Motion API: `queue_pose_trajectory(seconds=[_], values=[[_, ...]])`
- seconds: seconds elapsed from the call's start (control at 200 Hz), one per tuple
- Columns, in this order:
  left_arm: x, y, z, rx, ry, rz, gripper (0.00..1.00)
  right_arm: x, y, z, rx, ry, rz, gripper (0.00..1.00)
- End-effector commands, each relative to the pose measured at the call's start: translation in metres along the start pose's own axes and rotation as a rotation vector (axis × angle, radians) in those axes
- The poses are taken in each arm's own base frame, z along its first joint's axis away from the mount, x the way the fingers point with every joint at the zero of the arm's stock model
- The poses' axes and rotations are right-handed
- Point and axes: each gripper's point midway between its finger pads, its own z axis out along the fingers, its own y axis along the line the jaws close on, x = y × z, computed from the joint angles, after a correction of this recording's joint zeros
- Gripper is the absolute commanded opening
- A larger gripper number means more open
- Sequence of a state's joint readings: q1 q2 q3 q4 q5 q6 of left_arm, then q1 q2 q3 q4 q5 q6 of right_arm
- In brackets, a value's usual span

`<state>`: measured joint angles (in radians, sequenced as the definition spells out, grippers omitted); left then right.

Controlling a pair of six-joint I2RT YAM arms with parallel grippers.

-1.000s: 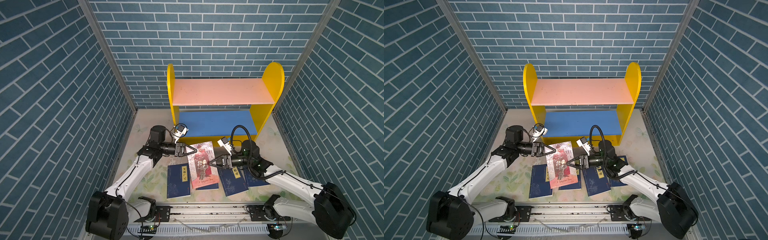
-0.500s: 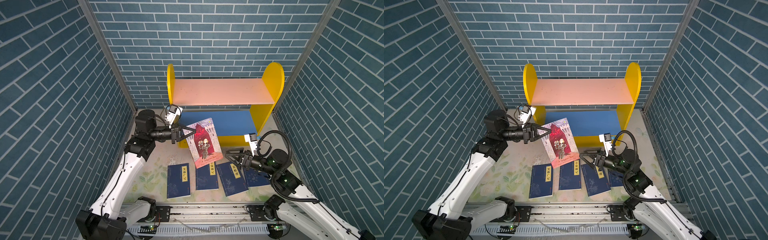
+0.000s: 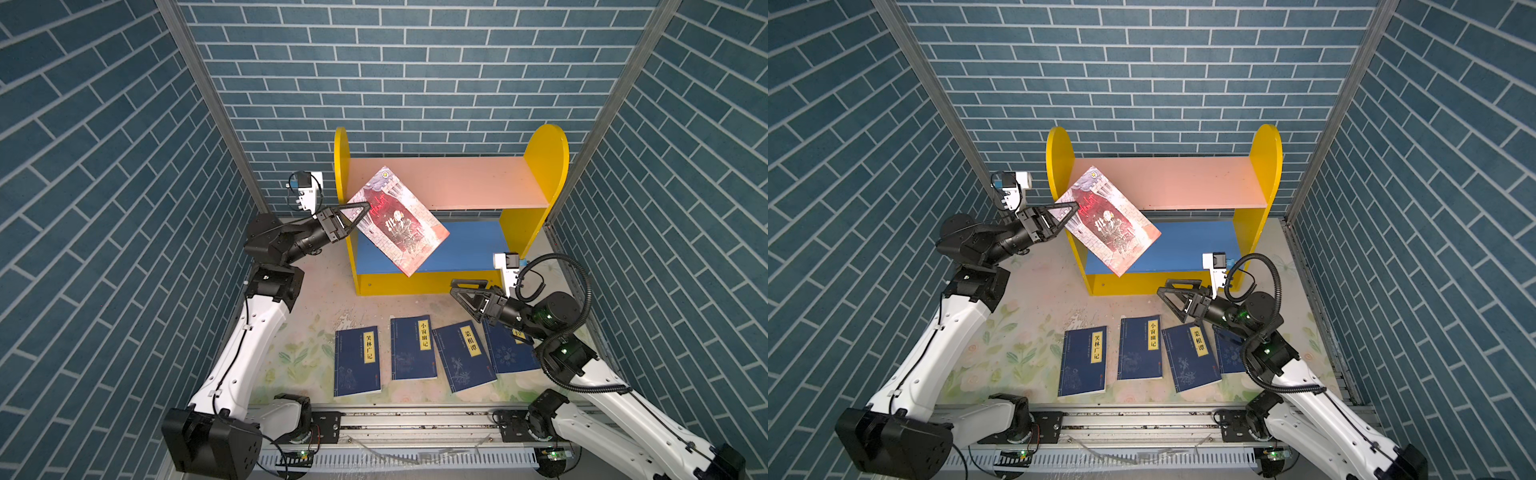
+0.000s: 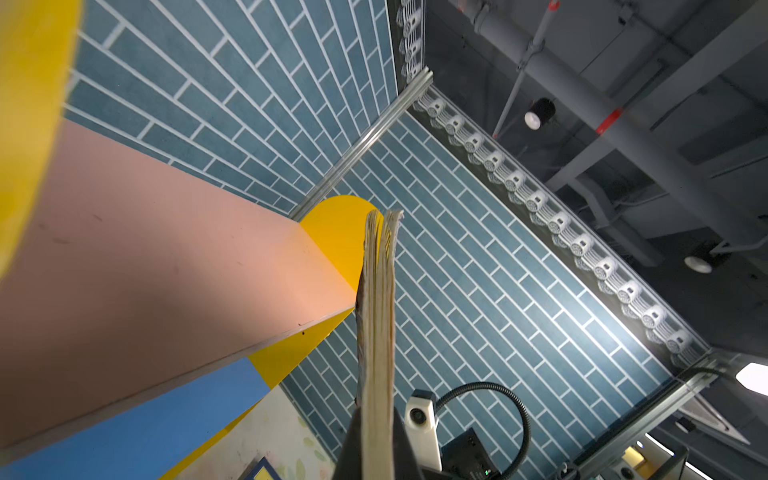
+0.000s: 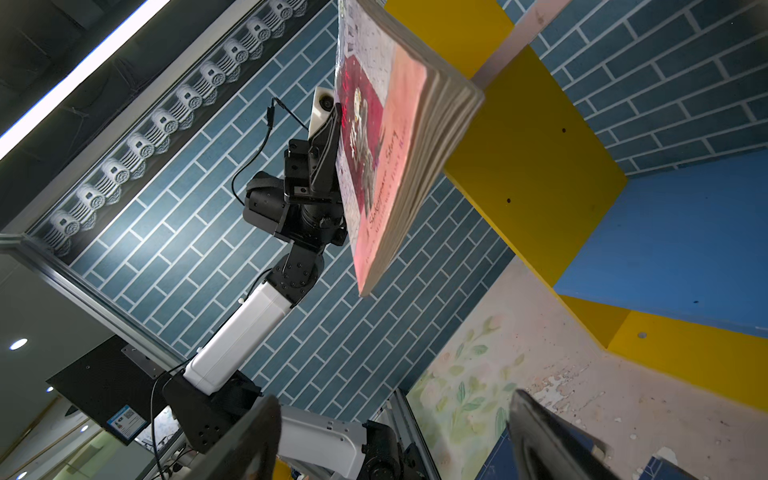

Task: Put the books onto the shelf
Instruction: 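Raise the paperback toward the shelf with the left gripper while the right follows, then grip the paperback's other edge with the right gripper and tilt it flat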

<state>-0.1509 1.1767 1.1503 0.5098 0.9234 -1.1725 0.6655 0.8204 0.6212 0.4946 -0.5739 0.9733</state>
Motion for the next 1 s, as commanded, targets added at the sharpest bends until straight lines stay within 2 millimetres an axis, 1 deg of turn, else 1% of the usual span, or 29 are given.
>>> queue_pose_trajectory(seconds=[0.0,0.035,0.17,0.24,0.33,0.47,0.605,0.715,0.79,0.905,0.945,0.99], values=[[-0.011,-0.011,-0.003,0.048,-0.068,-0.006,0.0,-0.028,0.032,0.012,-0.111,-0.076,-0.036,0.86],[-0.01,-0.008,-0.004,0.043,-0.068,-0.011,0.0,-0.029,0.031,0.017,-0.116,-0.074,-0.035,0.86],[-0.008,-0.009,-0.004,0.05,-0.068,-0.007,0.0,-0.032,0.03,0.039,-0.147,-0.068,-0.034,0.86],[-0.008,-0.01,-0.005,0.053,-0.069,-0.004,0.0,-0.033,0.031,0.046,-0.163,-0.067,-0.036,0.85],[-0.007,-0.011,-0.005,0.07,-0.072,-0.004,0.0,-0.033,0.029,0.058,-0.169,-0.059,-0.034,0.84],[-0.004,-0.008,-0.006,0.066,-0.071,-0.005,0.0,-0.038,0.034,0.068,-0.2,-0.072,-0.042,0.82],[-0.002,-0.002,-0.006,0.059,-0.075,-0.019,0.0,-0.041,0.033,0.078,-0.207,-0.074,-0.045,0.78],[-0.001,-0.001,-0.005,0.06,-0.073,-0.026,0.0,-0.042,0.032,0.087,-0.22,-0.069,-0.046,0.69],[0.001,0.001,-0.005,0.058,-0.071,-0.03,0.0,-0.044,0.033,0.093,-0.232,-0.063,-0.049,0.61],[0.001,0.001,-0.005,0.057,-0.075,-0.037,0.0,-0.045,0.032,0.099,-0.24,-0.063,-0.047,0.51],[0.001,0.0,-0.006,0.06,-0.074,-0.039,0.0,-0.046,0.031,0.1,-0.238,-0.065,-0.048,0.44],[0.002,0.0,-0.006,0.06,-0.073,-0.039,0.0,-0.046,0.031,0.1,-0.239,-0.066,-0.05,0.33]])
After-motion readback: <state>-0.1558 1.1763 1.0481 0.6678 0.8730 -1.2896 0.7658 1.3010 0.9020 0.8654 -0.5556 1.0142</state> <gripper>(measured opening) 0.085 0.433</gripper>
